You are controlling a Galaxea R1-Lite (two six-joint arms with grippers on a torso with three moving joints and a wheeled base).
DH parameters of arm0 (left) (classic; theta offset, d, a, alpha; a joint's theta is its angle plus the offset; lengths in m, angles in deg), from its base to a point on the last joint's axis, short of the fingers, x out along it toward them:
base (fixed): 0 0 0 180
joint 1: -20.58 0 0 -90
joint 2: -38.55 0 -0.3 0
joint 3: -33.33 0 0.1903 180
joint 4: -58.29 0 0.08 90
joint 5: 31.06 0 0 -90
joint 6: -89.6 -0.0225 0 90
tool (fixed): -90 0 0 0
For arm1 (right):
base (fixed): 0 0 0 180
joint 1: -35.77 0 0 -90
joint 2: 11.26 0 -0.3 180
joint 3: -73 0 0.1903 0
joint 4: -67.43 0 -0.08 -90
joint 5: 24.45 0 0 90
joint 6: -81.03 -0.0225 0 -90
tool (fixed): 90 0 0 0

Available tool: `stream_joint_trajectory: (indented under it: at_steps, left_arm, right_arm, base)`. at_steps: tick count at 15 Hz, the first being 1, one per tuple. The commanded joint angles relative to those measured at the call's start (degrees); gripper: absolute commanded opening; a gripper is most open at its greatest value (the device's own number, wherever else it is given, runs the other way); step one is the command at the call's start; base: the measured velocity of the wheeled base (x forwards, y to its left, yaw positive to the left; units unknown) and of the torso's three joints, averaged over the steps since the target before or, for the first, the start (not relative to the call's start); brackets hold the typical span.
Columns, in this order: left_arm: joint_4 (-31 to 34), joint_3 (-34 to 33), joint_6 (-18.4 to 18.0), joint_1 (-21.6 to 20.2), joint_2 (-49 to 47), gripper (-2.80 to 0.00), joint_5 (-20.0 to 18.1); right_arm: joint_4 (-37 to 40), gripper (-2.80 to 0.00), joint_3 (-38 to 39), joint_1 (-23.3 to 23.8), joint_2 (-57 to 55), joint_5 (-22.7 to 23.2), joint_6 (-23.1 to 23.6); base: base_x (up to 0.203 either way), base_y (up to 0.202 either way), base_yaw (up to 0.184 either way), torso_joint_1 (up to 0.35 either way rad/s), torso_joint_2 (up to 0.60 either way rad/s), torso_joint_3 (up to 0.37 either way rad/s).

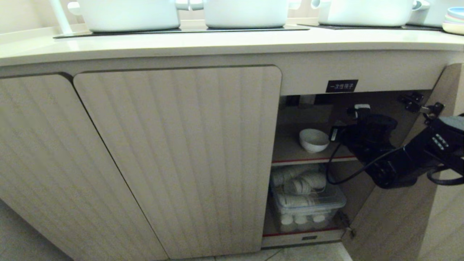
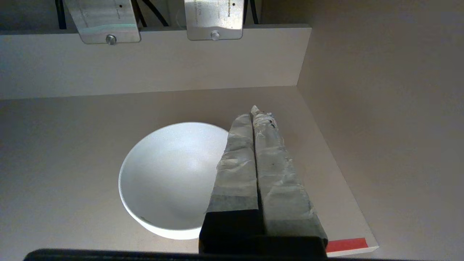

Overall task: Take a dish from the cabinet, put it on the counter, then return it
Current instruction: Take the bowl from the cabinet

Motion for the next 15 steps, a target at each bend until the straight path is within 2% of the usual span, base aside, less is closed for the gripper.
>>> stream_joint_trajectory:
  at_steps: [1, 6, 7, 15]
  left_arm:
    - [0.0, 0.0, 0.0, 0.0, 0.0, -2.8, 0.0]
    - [0.0, 0.0, 0.0, 0.0, 0.0, -2.8, 0.0]
    - [0.1, 0.0, 0.0, 0.0, 0.0, -2.8, 0.0]
    - [0.0, 0.0, 0.0, 0.0, 0.0, -2.8, 0.0]
  right_arm:
    - [-0.5, -2.8, 0.0, 0.1, 0.3, 0.0, 0.0]
    - [-0.4, -2.8, 0.2, 0.3, 0.6, 0.0, 0.0]
    - [-0.4, 0.0, 0.2, 0.3, 0.6, 0.0, 0.0]
    - [-0.5, 0.0, 0.2, 0.2, 0.9, -0.8, -0.5]
  base:
    - [0.0, 0.0, 0.0, 0.0, 0.0, 0.0]
    - [0.0, 0.0, 0.0, 0.0, 0.0, 0.0]
    - [0.0, 0.0, 0.0, 0.0, 0.0, 0.0]
    - [0.0, 0.0, 0.0, 0.0, 0.0, 0.0]
